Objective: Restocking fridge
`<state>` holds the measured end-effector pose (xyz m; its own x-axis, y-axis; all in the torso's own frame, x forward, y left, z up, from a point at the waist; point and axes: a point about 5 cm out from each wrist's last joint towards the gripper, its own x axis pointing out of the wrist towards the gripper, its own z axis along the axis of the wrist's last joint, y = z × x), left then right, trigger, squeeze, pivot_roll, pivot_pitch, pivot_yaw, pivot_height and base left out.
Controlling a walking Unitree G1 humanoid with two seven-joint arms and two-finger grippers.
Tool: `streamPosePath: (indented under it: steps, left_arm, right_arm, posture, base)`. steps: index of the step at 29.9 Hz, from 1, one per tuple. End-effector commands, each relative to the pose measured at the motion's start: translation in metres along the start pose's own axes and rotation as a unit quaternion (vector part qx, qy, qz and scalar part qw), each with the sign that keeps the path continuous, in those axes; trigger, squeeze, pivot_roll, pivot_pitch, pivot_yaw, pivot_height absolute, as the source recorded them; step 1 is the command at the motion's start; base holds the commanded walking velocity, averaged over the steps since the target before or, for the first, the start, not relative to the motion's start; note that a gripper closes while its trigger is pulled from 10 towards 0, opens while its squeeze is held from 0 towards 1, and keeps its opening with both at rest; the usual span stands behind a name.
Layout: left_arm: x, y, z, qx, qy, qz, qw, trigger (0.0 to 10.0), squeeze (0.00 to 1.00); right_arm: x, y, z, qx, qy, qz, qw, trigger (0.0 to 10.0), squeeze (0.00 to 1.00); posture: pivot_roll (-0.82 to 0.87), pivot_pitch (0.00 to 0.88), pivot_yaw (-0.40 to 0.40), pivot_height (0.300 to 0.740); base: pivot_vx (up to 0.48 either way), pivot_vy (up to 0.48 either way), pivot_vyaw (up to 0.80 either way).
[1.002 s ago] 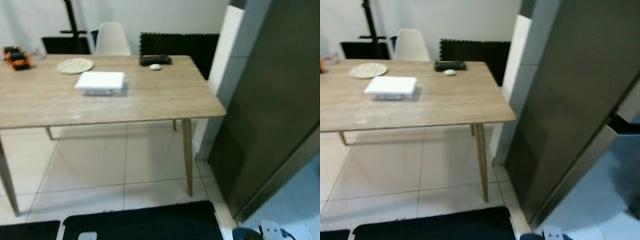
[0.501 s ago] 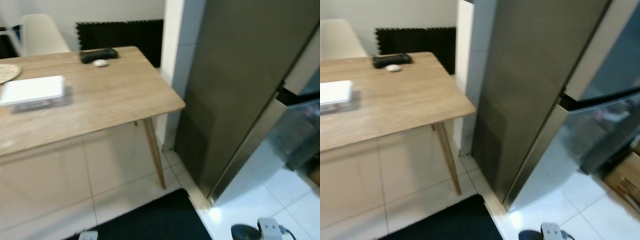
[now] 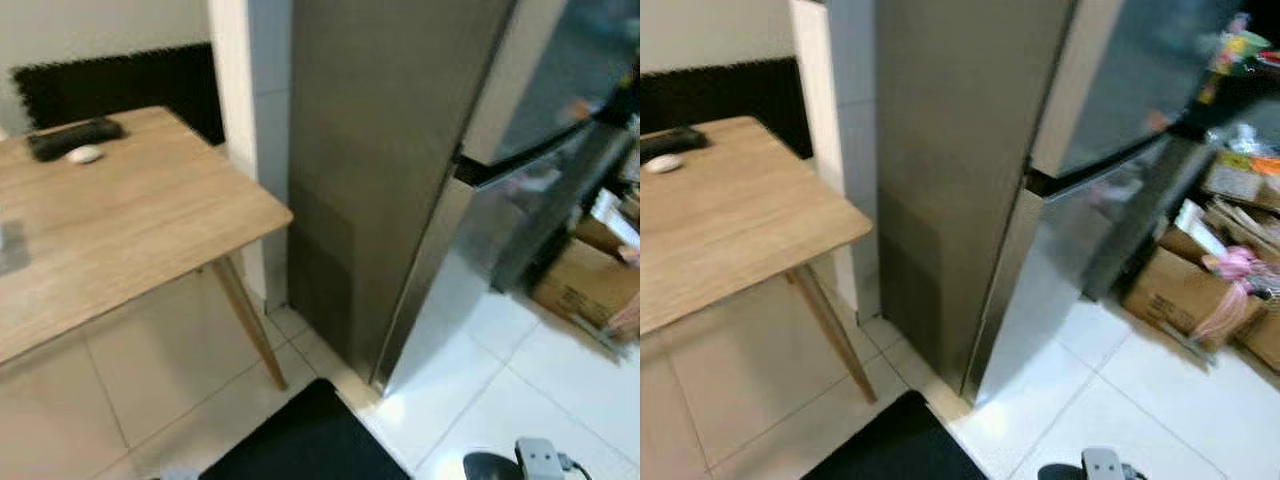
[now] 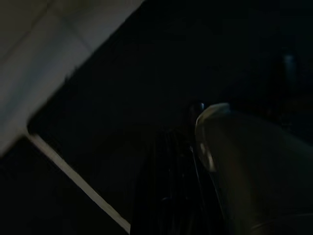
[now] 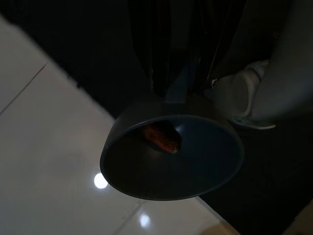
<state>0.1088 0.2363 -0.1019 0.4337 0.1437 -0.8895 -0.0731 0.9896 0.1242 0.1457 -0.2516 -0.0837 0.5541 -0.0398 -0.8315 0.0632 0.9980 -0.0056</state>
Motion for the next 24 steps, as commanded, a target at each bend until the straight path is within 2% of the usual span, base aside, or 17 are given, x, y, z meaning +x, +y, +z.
streamPosePath:
  steps: [1, 4, 7, 11, 24]
  left_arm:
    - [0.0002, -0.0061, -0.0015, 0.001, 0.002, -0.009, 1.0, 10.0, 0.0]
    - [0.0006, -0.008, 0.0, 0.002, 0.0, -0.017, 1.0, 10.0, 0.0]
    - [0.0009, -0.0097, 0.001, -0.007, -0.001, -0.022, 1.0, 10.0, 0.0]
    - [0.0013, -0.0121, 0.0027, -0.022, -0.005, -0.026, 0.999, 10.0, 0.0]
    - [0.0012, -0.0126, 0.002, -0.019, -0.003, -0.03, 0.999, 10.0, 0.0]
  right_arm:
    - [-0.0002, -0.0022, 0.0017, 0.001, -0.003, -0.006, 1.0, 10.0, 0.0]
    - [0.0004, 0.0001, 0.0032, -0.009, -0.01, -0.005, 1.0, 10.0, 0.0]
    - [0.0009, 0.0028, 0.0036, -0.007, -0.014, 0.0, 1.0, 10.0, 0.0]
    - [0.0012, 0.0049, 0.0023, -0.008, -0.012, 0.002, 1.0, 10.0, 0.0]
    - [0.001, 0.0063, -0.0001, -0.008, -0.009, 0.004, 1.0, 10.0, 0.0]
  posture:
    - [-0.05, 0.0, -0.035, 0.74]
    - [-0.05, 0.0, -0.034, 0.74]
    - [-0.05, 0.0, -0.034, 0.74]
    - [-0.05, 0.0, -0.033, 0.74]
    - [-0.05, 0.0, -0.033, 0.74]
  base:
    - [0.0, 0.0, -0.8]
    - [0.0, 0.0, -0.67]
    - [0.0, -0.337, 0.0]
    - [0.0, -0.458, 0.0]
    - [0.0, -0.469, 0.0]
